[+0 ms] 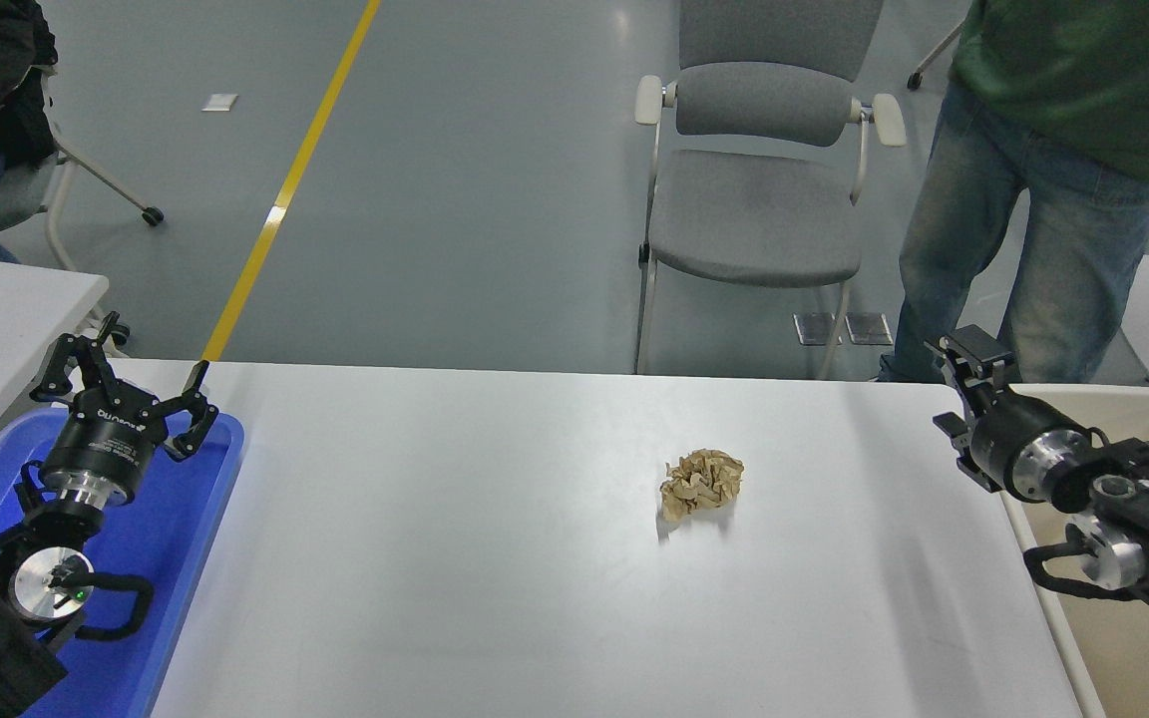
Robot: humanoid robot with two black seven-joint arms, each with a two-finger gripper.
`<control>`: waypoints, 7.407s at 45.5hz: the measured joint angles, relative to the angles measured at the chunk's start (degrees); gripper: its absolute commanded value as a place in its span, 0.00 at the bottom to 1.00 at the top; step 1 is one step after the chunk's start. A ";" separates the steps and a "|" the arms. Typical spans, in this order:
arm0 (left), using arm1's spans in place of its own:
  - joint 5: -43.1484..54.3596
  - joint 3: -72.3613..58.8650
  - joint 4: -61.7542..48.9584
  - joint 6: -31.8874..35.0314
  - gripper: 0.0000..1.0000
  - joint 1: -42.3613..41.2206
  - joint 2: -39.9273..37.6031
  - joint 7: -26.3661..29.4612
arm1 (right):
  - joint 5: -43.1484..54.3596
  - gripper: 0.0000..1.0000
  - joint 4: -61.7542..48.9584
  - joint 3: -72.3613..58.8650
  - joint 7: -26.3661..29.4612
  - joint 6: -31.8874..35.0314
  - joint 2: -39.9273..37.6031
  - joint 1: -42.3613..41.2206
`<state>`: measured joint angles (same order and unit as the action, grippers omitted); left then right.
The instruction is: Clean the table surface
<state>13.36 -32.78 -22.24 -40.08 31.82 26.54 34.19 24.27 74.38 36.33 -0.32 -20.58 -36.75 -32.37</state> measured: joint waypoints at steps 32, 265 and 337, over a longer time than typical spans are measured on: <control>0.00 0.00 0.00 0.00 1.00 0.00 0.00 0.00 | -9.05 1.00 -11.14 18.71 -7.74 0.82 25.33 3.34; 0.00 0.00 -0.01 0.00 1.00 0.01 -0.01 -0.01 | 25.08 0.00 -18.24 -67.34 -9.23 32.15 8.54 -46.92; 0.00 0.00 0.01 0.00 1.00 0.01 0.00 0.00 | 5.41 0.00 -22.02 -62.19 -9.37 27.85 -25.48 -40.40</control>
<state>13.36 -32.78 -22.23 -40.08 31.82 26.54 34.19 29.68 52.36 -25.86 -9.69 7.28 -62.23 -72.78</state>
